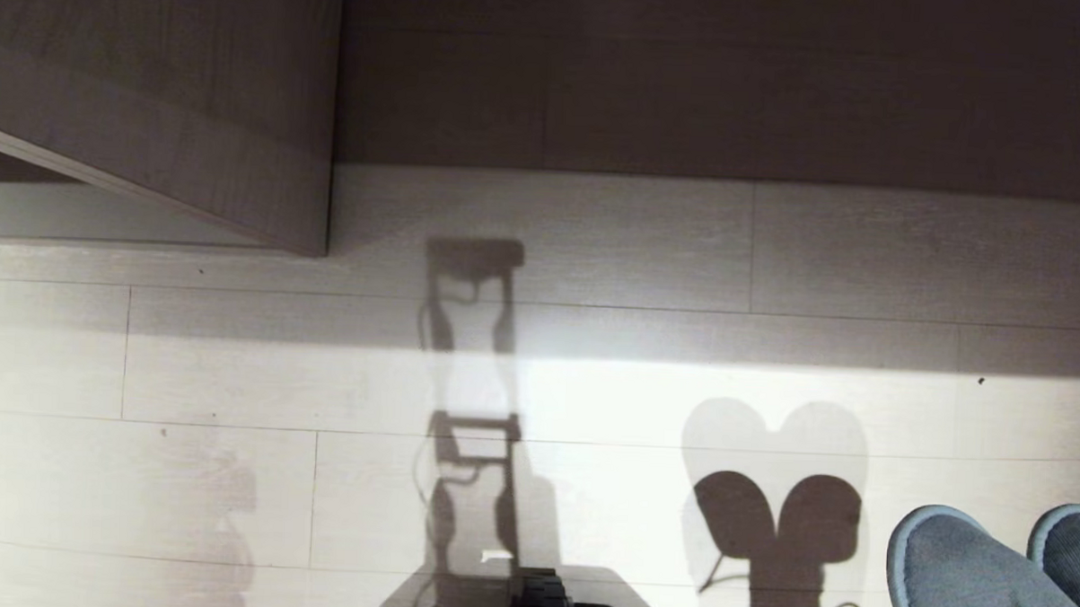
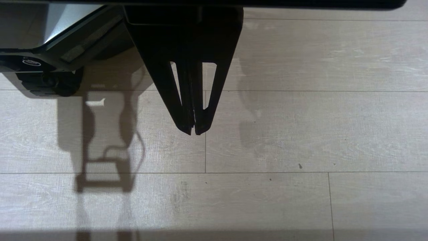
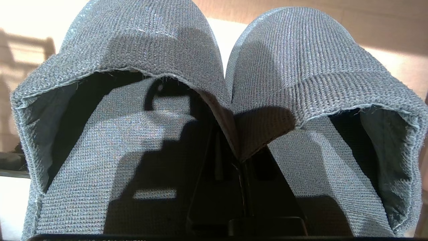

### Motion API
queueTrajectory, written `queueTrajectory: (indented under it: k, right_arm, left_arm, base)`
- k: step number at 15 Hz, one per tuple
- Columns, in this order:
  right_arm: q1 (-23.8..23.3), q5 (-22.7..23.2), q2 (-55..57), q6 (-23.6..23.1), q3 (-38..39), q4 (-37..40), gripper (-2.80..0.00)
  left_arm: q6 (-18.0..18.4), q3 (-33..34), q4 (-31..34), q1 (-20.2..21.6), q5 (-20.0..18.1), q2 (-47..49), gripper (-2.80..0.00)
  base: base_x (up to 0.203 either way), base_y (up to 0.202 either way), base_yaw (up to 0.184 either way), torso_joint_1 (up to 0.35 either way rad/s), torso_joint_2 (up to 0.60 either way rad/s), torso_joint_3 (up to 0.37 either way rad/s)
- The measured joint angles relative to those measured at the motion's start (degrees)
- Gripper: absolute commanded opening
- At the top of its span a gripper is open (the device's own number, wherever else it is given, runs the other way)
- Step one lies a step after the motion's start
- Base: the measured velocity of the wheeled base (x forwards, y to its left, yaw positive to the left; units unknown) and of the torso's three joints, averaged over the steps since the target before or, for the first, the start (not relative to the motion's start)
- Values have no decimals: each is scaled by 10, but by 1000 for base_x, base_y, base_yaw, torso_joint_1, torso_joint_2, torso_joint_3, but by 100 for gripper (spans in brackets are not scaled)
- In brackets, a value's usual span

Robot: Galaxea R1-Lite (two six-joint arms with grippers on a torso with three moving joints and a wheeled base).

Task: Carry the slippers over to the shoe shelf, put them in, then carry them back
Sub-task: Place the slippers on the floor

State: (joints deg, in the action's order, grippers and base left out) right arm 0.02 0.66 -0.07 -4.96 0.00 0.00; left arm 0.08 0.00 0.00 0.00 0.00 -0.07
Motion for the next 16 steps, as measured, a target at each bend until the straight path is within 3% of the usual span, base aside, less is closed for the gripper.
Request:
queueTrajectory:
  k: [16]
  right_arm:
    - [0,-1,0,3,0,0,-280]
  left_arm:
    - [-1,0,0,0,0,0,-280]
  base:
    - [0,0,0,2,3,-192]
